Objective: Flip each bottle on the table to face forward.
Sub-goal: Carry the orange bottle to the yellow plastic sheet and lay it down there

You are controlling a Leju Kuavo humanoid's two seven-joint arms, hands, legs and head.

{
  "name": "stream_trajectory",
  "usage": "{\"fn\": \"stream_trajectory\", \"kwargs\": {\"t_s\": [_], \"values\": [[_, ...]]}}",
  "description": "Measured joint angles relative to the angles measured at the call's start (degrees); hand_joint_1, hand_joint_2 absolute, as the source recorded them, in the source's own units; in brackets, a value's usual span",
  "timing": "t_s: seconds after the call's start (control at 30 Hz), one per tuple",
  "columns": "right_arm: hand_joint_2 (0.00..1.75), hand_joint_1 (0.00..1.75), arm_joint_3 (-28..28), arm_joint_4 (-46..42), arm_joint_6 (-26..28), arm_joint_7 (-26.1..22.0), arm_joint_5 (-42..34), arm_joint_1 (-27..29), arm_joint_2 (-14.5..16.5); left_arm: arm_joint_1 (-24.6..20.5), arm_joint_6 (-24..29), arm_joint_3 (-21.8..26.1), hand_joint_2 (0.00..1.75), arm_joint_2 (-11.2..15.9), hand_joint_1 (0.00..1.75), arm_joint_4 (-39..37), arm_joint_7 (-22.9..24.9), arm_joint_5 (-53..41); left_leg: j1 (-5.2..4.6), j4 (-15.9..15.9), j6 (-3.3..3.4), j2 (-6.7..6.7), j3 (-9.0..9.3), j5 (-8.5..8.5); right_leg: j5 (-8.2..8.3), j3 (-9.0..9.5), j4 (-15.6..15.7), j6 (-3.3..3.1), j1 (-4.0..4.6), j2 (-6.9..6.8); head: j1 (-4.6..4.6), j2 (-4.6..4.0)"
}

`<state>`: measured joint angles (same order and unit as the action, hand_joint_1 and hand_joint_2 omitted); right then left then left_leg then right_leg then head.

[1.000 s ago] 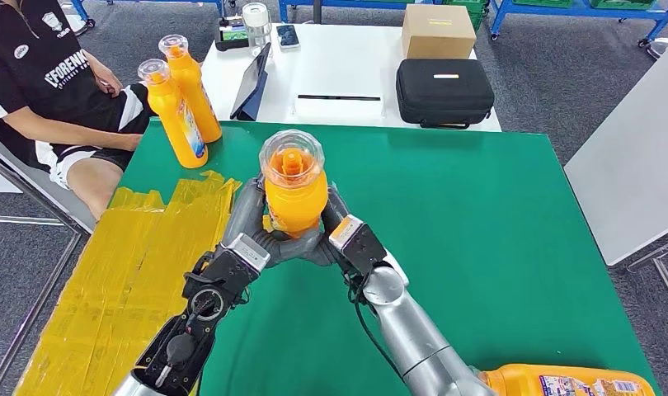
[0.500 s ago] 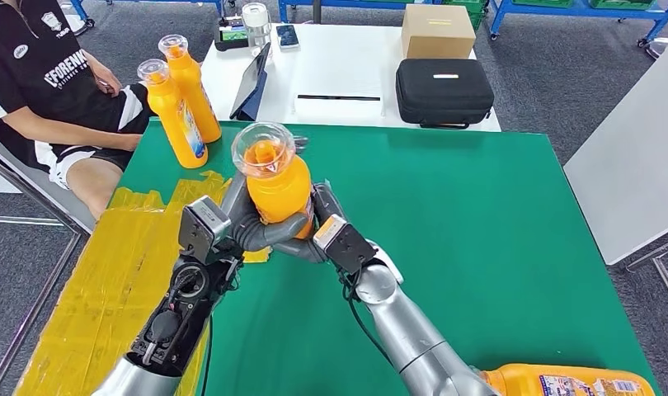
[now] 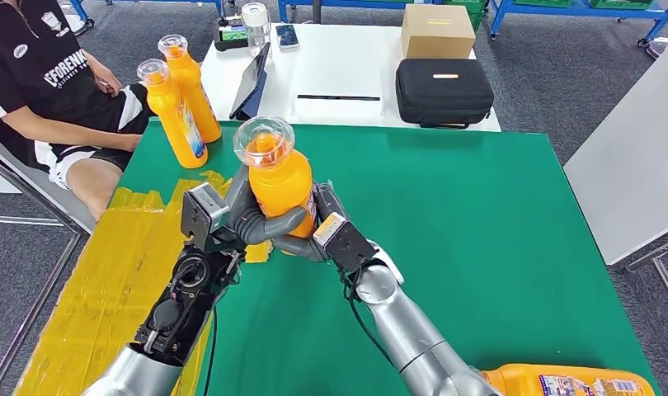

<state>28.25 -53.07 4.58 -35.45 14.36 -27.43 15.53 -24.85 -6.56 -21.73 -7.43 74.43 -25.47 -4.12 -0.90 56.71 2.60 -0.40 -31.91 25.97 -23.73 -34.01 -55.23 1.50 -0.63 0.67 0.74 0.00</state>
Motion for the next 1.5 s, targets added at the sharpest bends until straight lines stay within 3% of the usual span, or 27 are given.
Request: {"fn": "stream_trajectory", "kwargs": {"t_s": [0.1, 0.13, 0.23, 0.27, 0.57, 1.3, 1.4, 1.5], "values": [[1.75, 1.75, 0.0, 0.1, 0.0, 0.0, 0.0, 0.0, 0.0, 0.0, 0.0, 0.0, 1.75, 0.0, 1.75, -0.2, -0.1, 0.2, 0.00, 0.0, 0.00, 0.00, 0.00, 0.00, 0.00, 0.00, 0.0, 0.00, 0.00, 0.00, -0.01, 0.00], [1.75, 1.39, 0.0, 0.1, 0.0, 0.0, 0.0, 0.0, -0.1, 0.0, 0.0, 0.0, 1.75, -0.1, 1.75, -0.3, -0.1, 0.4, 0.00, 0.0, 0.00, 0.00, 0.00, 0.00, 0.00, 0.00, 0.0, 0.00, 0.00, 0.00, -0.01, 0.00], [1.75, 0.08, 0.0, 0.1, 0.3, 0.1, 0.1, 0.1, -0.2, 0.0, 0.0, 0.1, 1.75, -0.1, 1.75, -0.3, -0.1, 0.8, 0.00, 0.0, 0.00, 0.00, 0.00, 0.00, 0.00, 0.00, 0.0, 0.00, 0.00, 0.00, -0.01, 0.00], [1.75, 0.00, 0.0, 0.0, 0.7, 0.1, 0.3, 0.2, -0.2, 0.0, 0.1, 0.3, 1.75, -0.1, 1.75, -0.3, -0.1, 0.9, 0.00, 0.0, 0.00, 0.00, 0.00, 0.00, 0.00, 0.00, 0.0, 0.00, 0.00, 0.00, -0.01, 0.00], [1.75, 0.00, 0.9, -9.2, 5.1, 4.7, 6.8, 5.3, -2.4, -0.6, 1.8, 3.3, 1.75, 0.1, 1.75, -0.3, -0.3, 2.4, 0.00, 0.0, 0.00, -0.02, -0.02, 0.00, 0.00, 0.00, 0.0, 0.00, 0.00, -0.01, -0.03, 0.00], [1.75, 0.00, 2.0, -16.6, 6.1, 5.4, 10.8, 8.3, -5.8, -0.5, 3.7, 6.7, 1.75, 0.7, 1.75, -0.4, -0.5, 3.0, 0.00, 0.0, 0.00, -0.02, -0.02, 0.00, 0.00, 0.01, 0.0, 0.00, 0.00, -0.01, -0.02, 0.00], [1.75, 0.00, 1.9, -18.4, 7.5, 5.7, 12.2, 9.4, -7.2, 0.0, 6.0, 8.0, 1.75, 1.0, 1.75, -0.4, -0.9, 2.1, 0.00, 0.0, 0.00, -0.03, -0.02, 0.00, 0.00, 0.01, 0.0, 0.00, 0.00, -0.01, -0.02, 0.00], [1.75, 0.00, 1.5, -21.5, 9.5, 6.7, 15.3, 11.3, -9.1, 0.4, 13.0, 9.4, 1.75, 1.5, 1.75, -0.4, -1.6, -3.8, 0.00, 0.0, 0.00, -0.03, -0.02, 0.00, 0.00, 0.01, 0.0, 0.00, 0.00, -0.01, -0.02, 0.00]]}}
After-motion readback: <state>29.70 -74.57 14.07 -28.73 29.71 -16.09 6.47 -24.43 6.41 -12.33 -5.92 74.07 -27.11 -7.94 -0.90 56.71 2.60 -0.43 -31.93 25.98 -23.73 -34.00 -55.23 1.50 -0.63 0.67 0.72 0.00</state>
